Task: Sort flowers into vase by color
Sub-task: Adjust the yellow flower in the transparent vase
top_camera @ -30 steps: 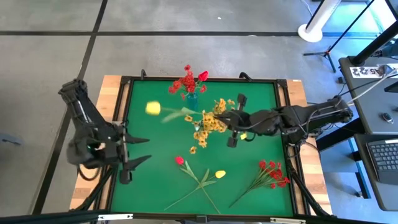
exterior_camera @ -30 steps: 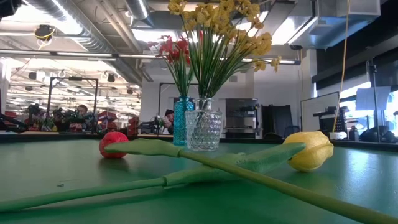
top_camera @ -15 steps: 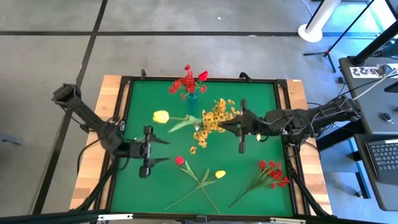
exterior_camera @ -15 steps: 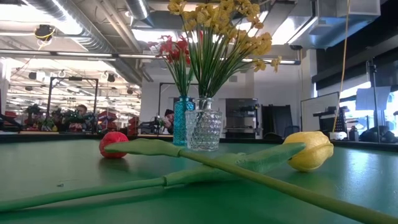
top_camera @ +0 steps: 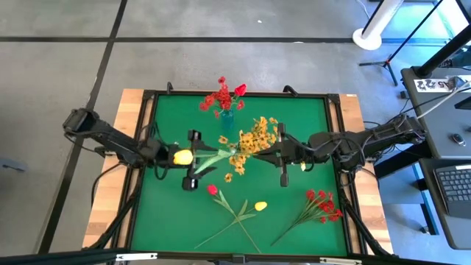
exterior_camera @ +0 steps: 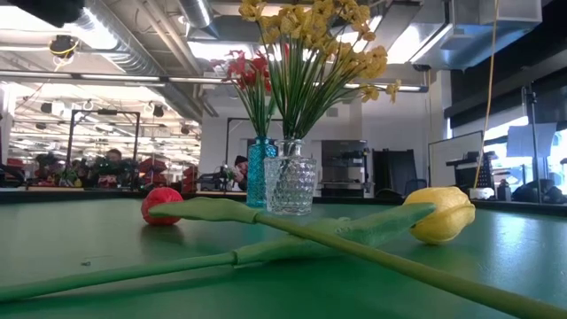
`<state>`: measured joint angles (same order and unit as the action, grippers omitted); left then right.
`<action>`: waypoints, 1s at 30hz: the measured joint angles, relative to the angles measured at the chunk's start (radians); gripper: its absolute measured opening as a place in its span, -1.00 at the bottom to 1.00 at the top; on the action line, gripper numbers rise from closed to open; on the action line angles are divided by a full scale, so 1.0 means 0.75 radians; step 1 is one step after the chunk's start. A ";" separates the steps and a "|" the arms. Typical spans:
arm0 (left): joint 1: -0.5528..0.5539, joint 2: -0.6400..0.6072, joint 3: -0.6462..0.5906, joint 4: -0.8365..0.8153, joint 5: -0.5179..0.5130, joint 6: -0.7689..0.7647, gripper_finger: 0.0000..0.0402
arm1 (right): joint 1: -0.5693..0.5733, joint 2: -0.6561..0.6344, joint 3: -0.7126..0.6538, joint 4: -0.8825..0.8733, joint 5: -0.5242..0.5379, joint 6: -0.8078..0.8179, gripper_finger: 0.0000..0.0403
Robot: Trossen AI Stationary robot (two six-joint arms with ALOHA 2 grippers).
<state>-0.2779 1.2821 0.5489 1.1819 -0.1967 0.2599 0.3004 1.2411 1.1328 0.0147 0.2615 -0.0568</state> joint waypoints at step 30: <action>0.087 0.253 0.313 0.040 0.001 -0.092 -0.15 | 0.001 0.045 0.001 0.007 -0.019 0.010 -1.00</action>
<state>-0.2123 1.4719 0.7834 1.2121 -0.1959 0.1909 0.3008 1.2747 1.1332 0.0200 0.2475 -0.0494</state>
